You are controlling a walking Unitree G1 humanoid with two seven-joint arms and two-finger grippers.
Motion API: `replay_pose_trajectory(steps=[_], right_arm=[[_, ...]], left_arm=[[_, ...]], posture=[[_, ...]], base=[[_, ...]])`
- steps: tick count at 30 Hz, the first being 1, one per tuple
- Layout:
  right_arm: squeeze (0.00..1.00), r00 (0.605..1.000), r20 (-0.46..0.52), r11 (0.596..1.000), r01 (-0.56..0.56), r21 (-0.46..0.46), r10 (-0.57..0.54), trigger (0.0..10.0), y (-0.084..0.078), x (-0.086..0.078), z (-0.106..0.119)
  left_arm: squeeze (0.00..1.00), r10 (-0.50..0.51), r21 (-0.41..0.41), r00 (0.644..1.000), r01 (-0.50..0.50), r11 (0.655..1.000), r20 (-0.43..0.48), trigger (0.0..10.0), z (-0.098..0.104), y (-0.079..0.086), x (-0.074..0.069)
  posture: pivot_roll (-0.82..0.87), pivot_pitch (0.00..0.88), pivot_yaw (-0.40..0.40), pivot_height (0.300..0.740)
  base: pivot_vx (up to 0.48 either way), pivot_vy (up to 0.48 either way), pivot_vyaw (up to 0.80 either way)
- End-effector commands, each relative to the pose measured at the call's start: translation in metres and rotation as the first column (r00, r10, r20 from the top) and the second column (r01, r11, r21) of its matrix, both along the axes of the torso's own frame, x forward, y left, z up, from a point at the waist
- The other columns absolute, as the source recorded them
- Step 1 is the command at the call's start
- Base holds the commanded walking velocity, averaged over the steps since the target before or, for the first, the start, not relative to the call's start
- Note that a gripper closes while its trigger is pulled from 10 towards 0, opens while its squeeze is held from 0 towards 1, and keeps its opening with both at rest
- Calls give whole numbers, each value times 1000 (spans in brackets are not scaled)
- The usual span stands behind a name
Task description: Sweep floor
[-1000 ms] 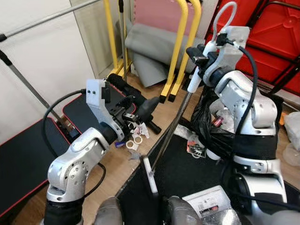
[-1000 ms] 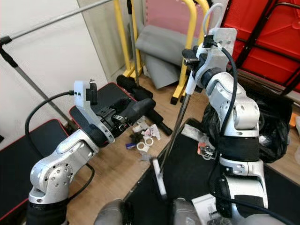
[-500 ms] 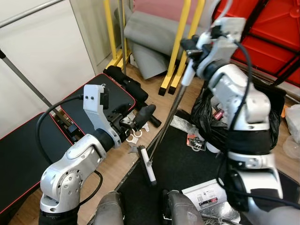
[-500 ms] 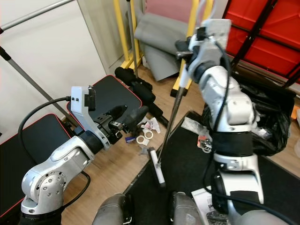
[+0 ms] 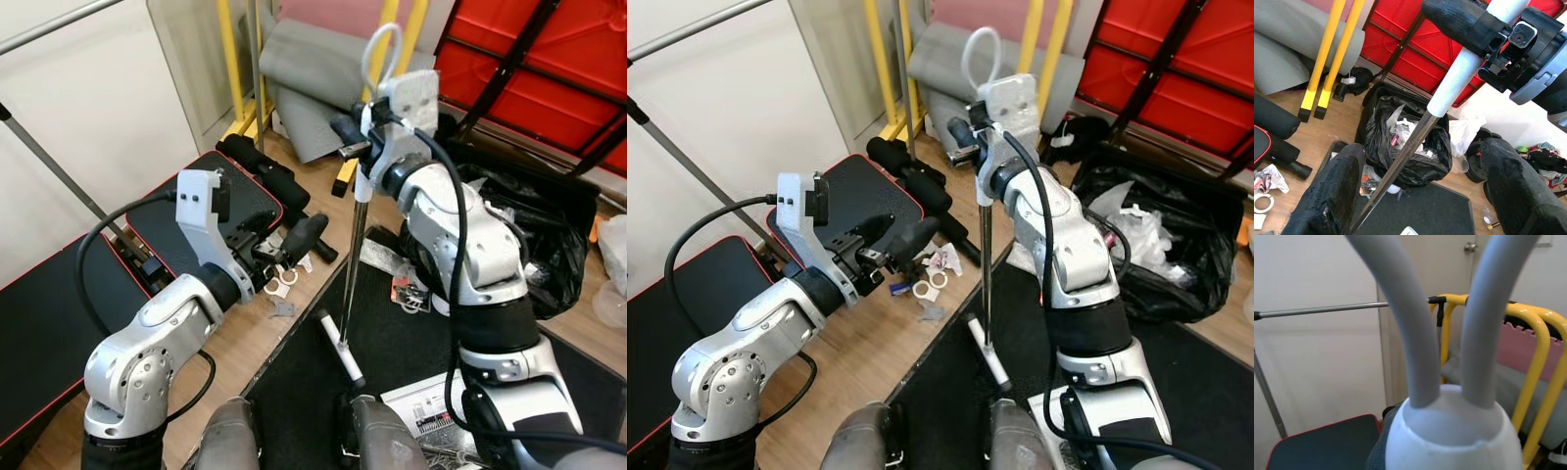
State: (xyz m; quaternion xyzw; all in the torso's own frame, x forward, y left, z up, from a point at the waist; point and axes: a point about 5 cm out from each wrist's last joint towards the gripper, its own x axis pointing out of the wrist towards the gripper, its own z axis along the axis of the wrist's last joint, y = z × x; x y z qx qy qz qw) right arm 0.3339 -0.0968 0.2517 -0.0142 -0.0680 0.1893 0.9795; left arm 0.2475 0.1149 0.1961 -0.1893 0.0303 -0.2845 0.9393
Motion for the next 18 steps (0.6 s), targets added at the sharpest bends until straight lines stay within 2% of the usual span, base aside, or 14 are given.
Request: replay_pose_trajectory(steps=[1,4,5,6,8,9,10,11,14,16,18], right_arm=[[0,996,88,996,-36,83,28,0,0,-6,15],[0,992,126,991,-44,130,27,0,-3,-7,22],[0,987,163,980,-42,194,10,941,-10,-7,31],[0,983,182,965,-25,260,-23,5961,-17,-7,37],[0,983,182,965,-25,260,-23,5961,-17,-7,37],[0,980,191,943,-13,334,-55,10000,-24,-6,42],[0,980,191,943,-13,334,-55,10000,-24,-6,42],[0,976,200,920,1,393,-86,10000,-30,-6,46],[0,976,200,920,1,393,-86,10000,-30,-6,46],[0,965,211,881,36,473,-153,10000,-38,-5,51],[0,961,210,871,56,489,-180,10000,-41,-4,51]], left_arm=[[0,-8,15,1000,8,1000,-18,10000,-4,0,1],[0,-7,17,1000,7,1000,-15,10000,-4,0,2],[0,-6,18,1000,6,1000,-12,10000,-4,0,3],[0,-5,18,1000,5,1000,-10,10000,-4,-1,3],[0,-5,18,1000,5,1000,-10,10000,-4,-1,3],[0,-5,18,1000,5,1000,-9,10000,-4,-1,3],[0,-5,18,1000,5,1000,-9,10000,-4,-1,3],[0,-5,17,1000,5,1000,-7,10000,-4,-1,3],[0,-5,17,1000,5,1000,-7,10000,-4,-1,3],[0,-13,15,1000,13,1000,-5,10000,-4,-1,0],[0,-22,13,1000,22,1000,-5,10000,-3,-1,-2]], posture=[[58,187,-66,740],[58,185,-65,740],[57,184,-65,740],[57,184,-65,740],[57,184,-65,740],[56,185,-65,740],[56,185,-65,740],[58,189,-64,740],[58,189,-64,740],[61,201,-65,740],[63,207,-66,740]], base=[[0,0,0],[0,0,0],[0,0,0],[0,0,0],[0,0,0],[0,0,0],[0,0,0],[0,0,0],[0,0,0],[0,0,0],[0,0,0]])
